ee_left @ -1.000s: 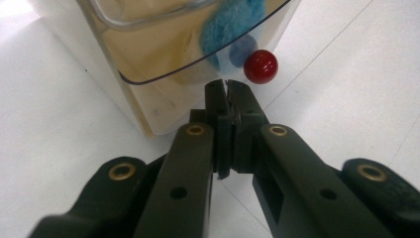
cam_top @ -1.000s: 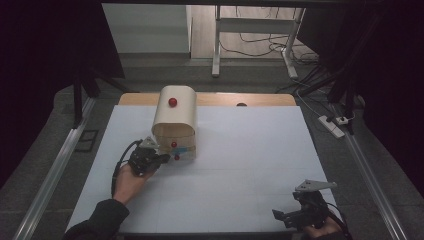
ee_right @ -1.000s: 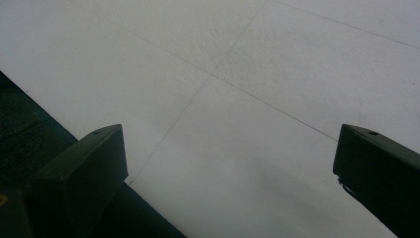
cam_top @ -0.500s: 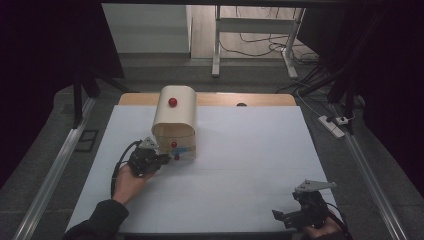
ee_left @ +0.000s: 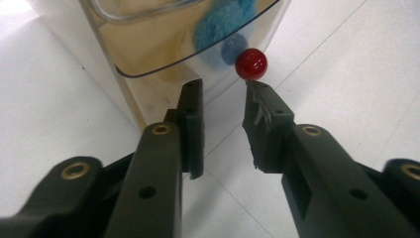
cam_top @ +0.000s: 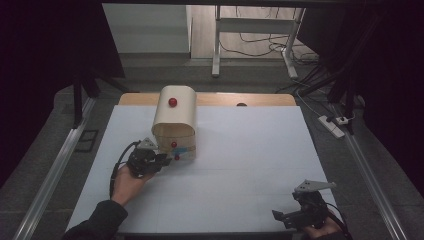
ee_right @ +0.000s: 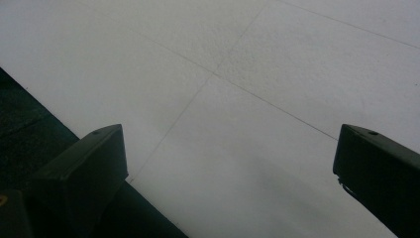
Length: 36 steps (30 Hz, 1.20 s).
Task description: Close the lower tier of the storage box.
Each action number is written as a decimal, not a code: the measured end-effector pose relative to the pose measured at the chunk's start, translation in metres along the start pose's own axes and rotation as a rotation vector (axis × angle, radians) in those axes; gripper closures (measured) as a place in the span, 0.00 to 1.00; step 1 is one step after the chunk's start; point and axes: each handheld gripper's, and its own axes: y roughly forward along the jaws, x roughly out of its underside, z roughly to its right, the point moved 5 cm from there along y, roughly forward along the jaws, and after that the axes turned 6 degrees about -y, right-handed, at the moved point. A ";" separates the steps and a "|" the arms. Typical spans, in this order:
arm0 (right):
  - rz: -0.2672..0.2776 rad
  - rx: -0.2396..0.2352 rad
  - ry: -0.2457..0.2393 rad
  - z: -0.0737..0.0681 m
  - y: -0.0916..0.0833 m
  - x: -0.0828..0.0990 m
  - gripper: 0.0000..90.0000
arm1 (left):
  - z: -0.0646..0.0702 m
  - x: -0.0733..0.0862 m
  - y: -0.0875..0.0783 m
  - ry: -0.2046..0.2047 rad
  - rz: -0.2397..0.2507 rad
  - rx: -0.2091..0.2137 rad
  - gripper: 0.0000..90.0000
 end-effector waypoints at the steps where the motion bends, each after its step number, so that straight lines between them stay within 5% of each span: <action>1: 0.000 0.000 0.000 0.000 0.000 0.000 0.00 | 0.000 0.000 0.000 0.002 0.000 0.000 0.73; 26: -0.004 -0.001 -0.002 0.000 0.000 0.000 0.00 | 0.008 -0.001 -0.009 0.000 0.033 0.003 0.45; 36: -0.006 -0.001 -0.003 0.000 0.000 0.000 0.00 | 0.014 -0.002 -0.010 0.004 0.035 0.042 0.31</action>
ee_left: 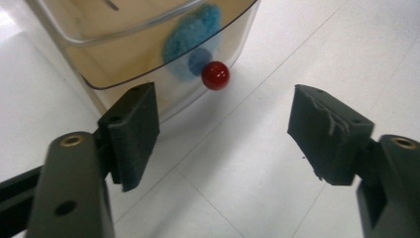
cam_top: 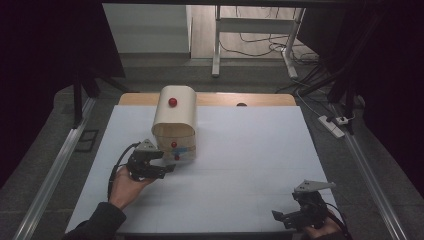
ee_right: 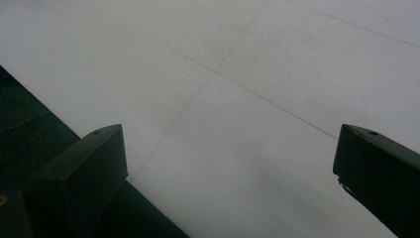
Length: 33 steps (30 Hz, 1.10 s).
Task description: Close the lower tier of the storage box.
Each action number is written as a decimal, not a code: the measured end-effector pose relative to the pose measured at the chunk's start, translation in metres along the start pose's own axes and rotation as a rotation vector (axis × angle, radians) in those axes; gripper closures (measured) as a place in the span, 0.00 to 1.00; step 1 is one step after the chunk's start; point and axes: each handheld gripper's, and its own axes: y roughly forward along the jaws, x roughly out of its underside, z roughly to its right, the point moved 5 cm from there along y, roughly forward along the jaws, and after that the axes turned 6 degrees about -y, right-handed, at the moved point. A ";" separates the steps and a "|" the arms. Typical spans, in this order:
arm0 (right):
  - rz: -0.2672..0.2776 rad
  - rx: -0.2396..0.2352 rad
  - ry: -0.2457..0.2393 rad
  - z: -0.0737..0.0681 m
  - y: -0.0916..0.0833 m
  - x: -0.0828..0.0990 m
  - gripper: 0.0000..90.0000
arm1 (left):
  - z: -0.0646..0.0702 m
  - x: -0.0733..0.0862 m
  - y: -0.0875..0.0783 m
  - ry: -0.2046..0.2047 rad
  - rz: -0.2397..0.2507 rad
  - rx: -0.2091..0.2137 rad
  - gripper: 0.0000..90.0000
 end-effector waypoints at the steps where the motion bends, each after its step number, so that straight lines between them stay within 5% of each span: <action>1: 0.000 0.000 0.000 0.000 0.000 0.000 0.00 | 0.001 0.000 0.000 0.001 -0.002 0.003 0.29; 16: -0.002 0.001 -0.004 -0.001 0.000 0.000 0.00 | 0.006 0.001 -0.001 -0.015 0.016 0.041 0.00; 33: 0.007 0.008 0.003 0.000 -0.001 0.000 0.00 | 0.009 0.005 -0.013 -0.050 0.047 0.108 0.00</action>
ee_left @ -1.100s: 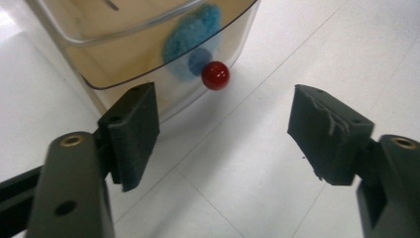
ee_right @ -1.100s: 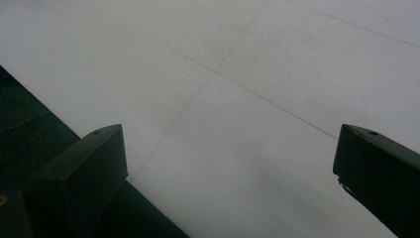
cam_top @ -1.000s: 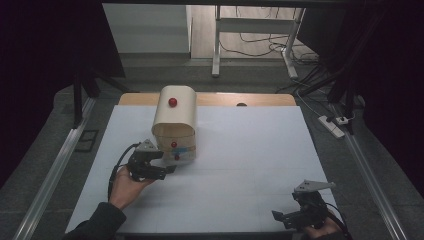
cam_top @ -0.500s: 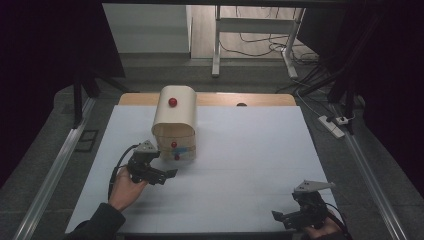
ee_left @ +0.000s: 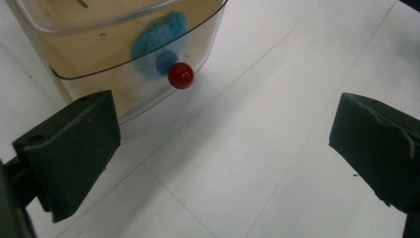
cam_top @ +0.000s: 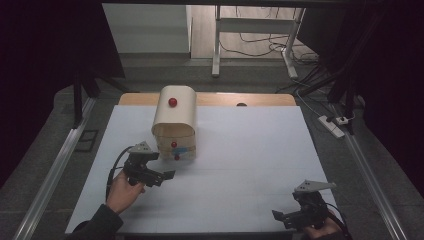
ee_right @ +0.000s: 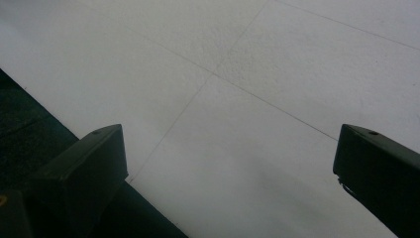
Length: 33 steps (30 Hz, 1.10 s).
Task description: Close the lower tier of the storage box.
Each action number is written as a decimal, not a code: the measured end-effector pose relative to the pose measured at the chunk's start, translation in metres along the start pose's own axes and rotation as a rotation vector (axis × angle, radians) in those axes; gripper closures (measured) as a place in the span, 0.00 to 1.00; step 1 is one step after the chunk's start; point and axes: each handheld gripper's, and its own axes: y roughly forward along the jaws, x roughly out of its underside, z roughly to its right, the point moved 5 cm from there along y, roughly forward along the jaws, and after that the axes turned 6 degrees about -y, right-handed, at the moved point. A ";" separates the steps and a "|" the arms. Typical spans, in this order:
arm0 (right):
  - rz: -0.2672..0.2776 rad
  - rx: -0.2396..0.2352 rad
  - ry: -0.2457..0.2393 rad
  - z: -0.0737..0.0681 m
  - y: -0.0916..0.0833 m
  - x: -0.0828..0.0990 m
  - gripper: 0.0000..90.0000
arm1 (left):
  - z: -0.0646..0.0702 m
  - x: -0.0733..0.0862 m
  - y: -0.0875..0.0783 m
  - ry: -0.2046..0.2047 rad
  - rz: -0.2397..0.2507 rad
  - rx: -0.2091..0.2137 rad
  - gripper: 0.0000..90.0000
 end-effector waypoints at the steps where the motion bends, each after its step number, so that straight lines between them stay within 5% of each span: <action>1: 0.000 0.000 0.001 0.000 0.000 0.000 0.00 | 0.000 0.000 -0.001 -0.003 0.001 0.002 0.00; 33: 0.009 0.003 0.000 0.000 -0.001 0.000 0.00 | 0.003 0.013 -0.019 -0.011 0.002 0.016 0.00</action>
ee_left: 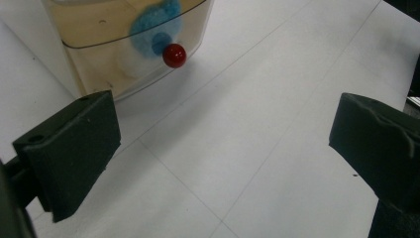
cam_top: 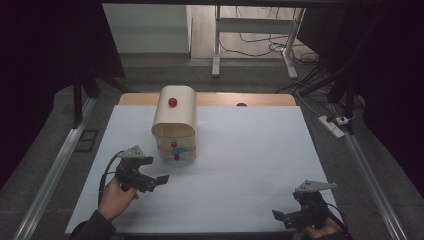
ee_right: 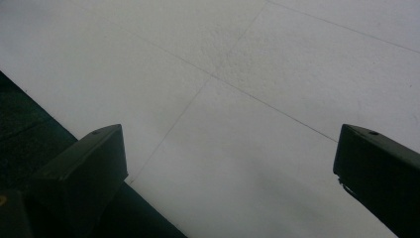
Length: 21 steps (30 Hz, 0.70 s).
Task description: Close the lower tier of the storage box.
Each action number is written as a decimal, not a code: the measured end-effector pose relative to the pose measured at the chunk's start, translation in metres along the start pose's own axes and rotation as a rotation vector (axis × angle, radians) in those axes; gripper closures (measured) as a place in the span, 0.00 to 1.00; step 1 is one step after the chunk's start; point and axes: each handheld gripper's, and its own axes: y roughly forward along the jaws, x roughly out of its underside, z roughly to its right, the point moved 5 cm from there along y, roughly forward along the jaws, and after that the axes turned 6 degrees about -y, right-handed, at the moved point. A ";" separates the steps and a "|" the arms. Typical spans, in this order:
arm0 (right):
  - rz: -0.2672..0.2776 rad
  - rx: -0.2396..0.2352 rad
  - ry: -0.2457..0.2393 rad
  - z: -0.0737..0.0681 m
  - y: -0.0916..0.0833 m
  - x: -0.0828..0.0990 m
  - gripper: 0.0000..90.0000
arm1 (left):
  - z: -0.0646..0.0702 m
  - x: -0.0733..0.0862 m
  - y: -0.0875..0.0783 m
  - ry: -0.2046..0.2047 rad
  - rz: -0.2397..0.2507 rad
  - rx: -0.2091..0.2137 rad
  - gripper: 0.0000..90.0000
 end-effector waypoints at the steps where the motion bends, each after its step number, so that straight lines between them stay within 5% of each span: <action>1: 0.000 0.000 0.001 0.000 0.000 0.000 0.00 | 0.000 0.001 0.000 -0.002 0.000 0.001 0.00; 21: -0.006 -0.003 -0.007 -0.001 0.000 0.000 0.00 | 0.003 0.008 -0.011 -0.012 0.017 -0.001 0.00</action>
